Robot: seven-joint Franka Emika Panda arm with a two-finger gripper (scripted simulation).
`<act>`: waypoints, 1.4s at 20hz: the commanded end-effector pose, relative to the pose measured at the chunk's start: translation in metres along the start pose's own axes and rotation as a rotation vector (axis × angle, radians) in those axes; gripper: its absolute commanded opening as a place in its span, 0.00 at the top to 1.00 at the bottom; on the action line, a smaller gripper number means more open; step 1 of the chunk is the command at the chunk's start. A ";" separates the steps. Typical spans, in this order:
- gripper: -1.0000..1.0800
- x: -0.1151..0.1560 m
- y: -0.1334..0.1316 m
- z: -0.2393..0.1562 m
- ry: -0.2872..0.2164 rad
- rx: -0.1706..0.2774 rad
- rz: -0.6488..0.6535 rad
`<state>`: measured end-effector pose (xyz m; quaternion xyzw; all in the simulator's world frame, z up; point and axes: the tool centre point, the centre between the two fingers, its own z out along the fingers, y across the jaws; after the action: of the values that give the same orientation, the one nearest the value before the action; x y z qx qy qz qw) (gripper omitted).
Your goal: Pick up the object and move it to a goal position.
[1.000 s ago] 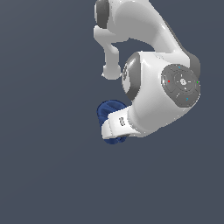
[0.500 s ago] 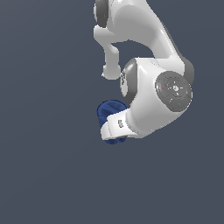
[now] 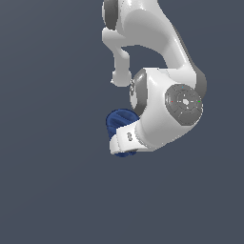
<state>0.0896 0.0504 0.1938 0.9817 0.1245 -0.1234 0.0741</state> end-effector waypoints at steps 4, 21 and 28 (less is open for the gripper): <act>1.00 0.000 0.000 0.000 0.000 0.000 0.000; 1.00 0.011 -0.041 -0.110 0.166 -0.031 -0.053; 1.00 -0.006 -0.099 -0.253 0.385 -0.072 -0.123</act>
<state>0.1174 0.1710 0.3935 0.9777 0.1912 0.0404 0.0766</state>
